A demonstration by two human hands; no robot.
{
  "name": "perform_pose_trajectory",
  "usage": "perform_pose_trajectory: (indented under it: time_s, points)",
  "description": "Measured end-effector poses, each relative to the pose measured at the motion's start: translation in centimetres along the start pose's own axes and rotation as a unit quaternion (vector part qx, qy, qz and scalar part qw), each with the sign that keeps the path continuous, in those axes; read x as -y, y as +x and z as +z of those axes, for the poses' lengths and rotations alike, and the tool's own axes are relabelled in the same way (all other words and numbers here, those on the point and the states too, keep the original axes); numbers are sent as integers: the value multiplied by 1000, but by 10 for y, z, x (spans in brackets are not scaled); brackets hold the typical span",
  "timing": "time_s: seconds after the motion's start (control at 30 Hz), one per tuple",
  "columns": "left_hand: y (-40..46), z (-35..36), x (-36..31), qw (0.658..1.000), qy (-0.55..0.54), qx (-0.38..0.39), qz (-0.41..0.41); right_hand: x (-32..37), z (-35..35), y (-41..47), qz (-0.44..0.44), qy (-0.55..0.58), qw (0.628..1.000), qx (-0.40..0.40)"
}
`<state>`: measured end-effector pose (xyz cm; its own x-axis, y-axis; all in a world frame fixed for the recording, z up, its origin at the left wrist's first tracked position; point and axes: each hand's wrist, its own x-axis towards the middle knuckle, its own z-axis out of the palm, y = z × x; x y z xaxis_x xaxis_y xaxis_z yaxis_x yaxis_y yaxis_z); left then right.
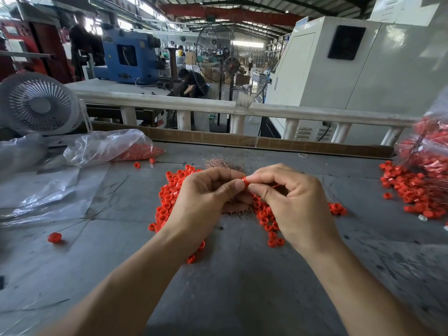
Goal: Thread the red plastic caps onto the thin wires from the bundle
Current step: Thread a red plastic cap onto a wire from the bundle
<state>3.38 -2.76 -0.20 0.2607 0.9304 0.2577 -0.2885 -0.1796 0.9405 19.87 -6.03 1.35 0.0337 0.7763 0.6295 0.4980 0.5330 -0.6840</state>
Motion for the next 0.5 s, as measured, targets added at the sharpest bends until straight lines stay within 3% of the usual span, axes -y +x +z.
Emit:
perform_pose_trajectory:
  time_s: [0.27,0.5]
  points:
    - [0,0,3,1000,15,-6,10,3,2,-2,39,20,999,-13]
    - [-1,1,2,999,-25,-11,-15,4,8,-4,-36,-45,998,-38]
